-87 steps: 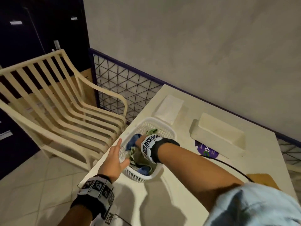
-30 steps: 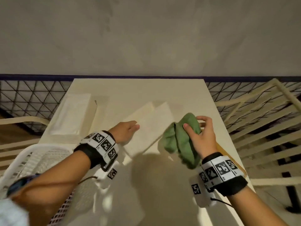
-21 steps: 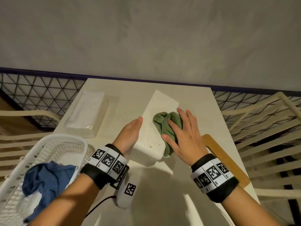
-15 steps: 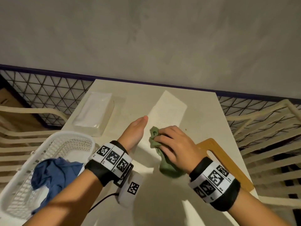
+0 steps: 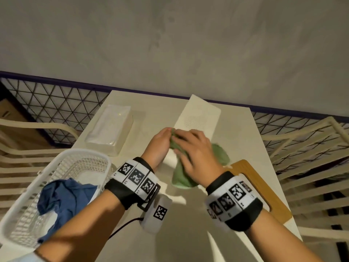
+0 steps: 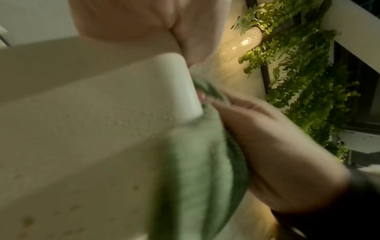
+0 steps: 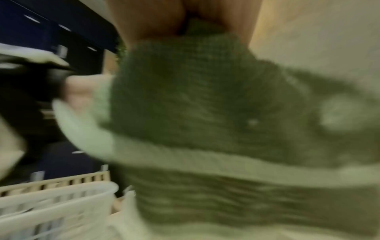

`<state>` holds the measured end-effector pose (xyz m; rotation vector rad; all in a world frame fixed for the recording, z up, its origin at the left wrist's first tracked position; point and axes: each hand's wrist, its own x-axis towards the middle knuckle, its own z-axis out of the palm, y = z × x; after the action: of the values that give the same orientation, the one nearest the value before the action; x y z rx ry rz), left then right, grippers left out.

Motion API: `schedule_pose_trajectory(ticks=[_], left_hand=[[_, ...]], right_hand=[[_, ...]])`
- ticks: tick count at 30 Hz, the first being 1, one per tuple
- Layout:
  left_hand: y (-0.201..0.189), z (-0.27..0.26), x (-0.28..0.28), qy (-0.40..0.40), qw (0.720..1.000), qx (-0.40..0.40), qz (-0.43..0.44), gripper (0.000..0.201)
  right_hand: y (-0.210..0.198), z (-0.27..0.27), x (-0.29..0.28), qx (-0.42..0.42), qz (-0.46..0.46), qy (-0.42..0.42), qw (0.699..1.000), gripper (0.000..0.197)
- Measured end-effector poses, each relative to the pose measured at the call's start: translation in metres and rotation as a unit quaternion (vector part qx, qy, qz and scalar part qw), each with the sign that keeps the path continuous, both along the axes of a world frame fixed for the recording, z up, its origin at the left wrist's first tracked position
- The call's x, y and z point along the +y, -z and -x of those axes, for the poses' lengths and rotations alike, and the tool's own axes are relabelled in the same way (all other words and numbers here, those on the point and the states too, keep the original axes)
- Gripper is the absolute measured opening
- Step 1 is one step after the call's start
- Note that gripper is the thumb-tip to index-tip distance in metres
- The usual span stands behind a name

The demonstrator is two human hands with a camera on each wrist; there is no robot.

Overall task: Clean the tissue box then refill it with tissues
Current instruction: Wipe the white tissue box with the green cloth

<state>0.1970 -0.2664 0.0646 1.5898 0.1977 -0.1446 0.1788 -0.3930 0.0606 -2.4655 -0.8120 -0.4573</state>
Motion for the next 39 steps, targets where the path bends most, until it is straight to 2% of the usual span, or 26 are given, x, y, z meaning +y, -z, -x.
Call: schedule_pose_trajectory(ticks=[3, 4, 7, 8, 10, 12, 15, 17, 19, 21, 22, 24, 26, 29, 31, 33, 35, 37, 39], left_hand=[[-0.002, -0.002, 0.008, -0.012, 1.000, 0.009, 0.021, 0.034], [-0.001, -0.002, 0.010, -0.013, 1.000, 0.006, 0.010, 0.036], [0.000, -0.001, 0.006, -0.014, 1.000, -0.002, 0.007, 0.036], [-0.001, -0.002, 0.004, -0.006, 0.999, 0.013, 0.037, 0.037], [-0.004, -0.005, 0.004, -0.001, 0.993, 0.037, 0.110, 0.047], [-0.005, -0.007, 0.008, 0.000, 0.990, 0.046, 0.130, 0.053], [-0.005, -0.006, 0.008, 0.010, 0.989, 0.031, 0.143, 0.056], [-0.007, -0.006, 0.005, 0.020, 0.990, 0.032, 0.138, 0.059], [-0.010, -0.007, 0.008, 0.028, 0.988, 0.046, 0.143, 0.062], [-0.012, -0.006, 0.012, 0.035, 0.986, 0.051, 0.153, 0.061], [-0.013, -0.005, 0.014, 0.035, 0.988, 0.046, 0.146, 0.059], [-0.015, -0.005, 0.014, 0.025, 0.990, 0.031, 0.137, 0.057], [-0.019, -0.004, 0.009, 0.023, 0.991, 0.017, 0.130, 0.057], [-0.021, -0.003, 0.009, 0.010, 0.992, 0.015, 0.124, 0.056], [-0.018, -0.002, 0.013, -0.016, 0.996, -0.002, 0.086, 0.053], [-0.015, 0.001, 0.017, -0.029, 0.999, -0.033, 0.024, 0.048], [-0.013, 0.004, 0.016, -0.018, 0.998, -0.053, -0.033, 0.045], [-0.015, 0.005, 0.013, -0.016, 0.997, -0.051, -0.055, 0.051], [-0.017, 0.003, 0.009, -0.025, 0.997, -0.046, -0.052, 0.055]], right_hand=[[0.008, 0.007, -0.012, -0.010, 0.045, -0.093, 0.995, 0.036], [0.007, 0.000, -0.022, -0.002, 0.050, -0.084, 0.995, 0.037], [-0.004, -0.011, -0.020, 0.010, 0.039, 0.014, 0.999, 0.038], [-0.006, -0.006, -0.009, 0.008, 0.049, 0.013, 0.999, 0.038], [-0.002, 0.012, 0.006, 0.009, 0.071, -0.054, 0.996, 0.040], [0.004, 0.016, -0.006, 0.011, 0.084, -0.105, 0.991, 0.038], [0.004, -0.006, -0.022, 0.028, 0.031, -0.037, 0.998, 0.036], [-0.001, -0.008, -0.008, 0.022, 0.002, -0.007, 1.000, 0.035], [0.001, 0.001, 0.008, 0.013, 0.008, -0.063, 0.998, 0.032], [0.003, 0.006, 0.000, 0.013, 0.013, -0.122, 0.992, 0.030], [0.003, 0.001, -0.010, 0.016, 0.004, -0.120, 0.993, 0.030], [0.001, -0.014, -0.023, 0.015, -0.038, -0.063, 0.997, 0.032], [-0.001, -0.018, -0.013, 0.004, -0.045, -0.018, 0.999, 0.033], [0.001, 0.005, 0.012, -0.004, -0.015, -0.085, 0.996, 0.030], [0.002, 0.012, 0.001, -0.012, -0.007, -0.126, 0.992, 0.029], [-0.002, -0.002, -0.019, -0.007, -0.017, -0.096, 0.995, 0.030], [-0.006, -0.024, -0.033, 0.008, -0.047, -0.009, 0.999, 0.029], [-0.009, -0.039, -0.036, 0.005, -0.078, 0.073, 0.994, 0.027], [-0.009, -0.031, -0.024, -0.020, -0.061, 0.089, 0.994, 0.030]])
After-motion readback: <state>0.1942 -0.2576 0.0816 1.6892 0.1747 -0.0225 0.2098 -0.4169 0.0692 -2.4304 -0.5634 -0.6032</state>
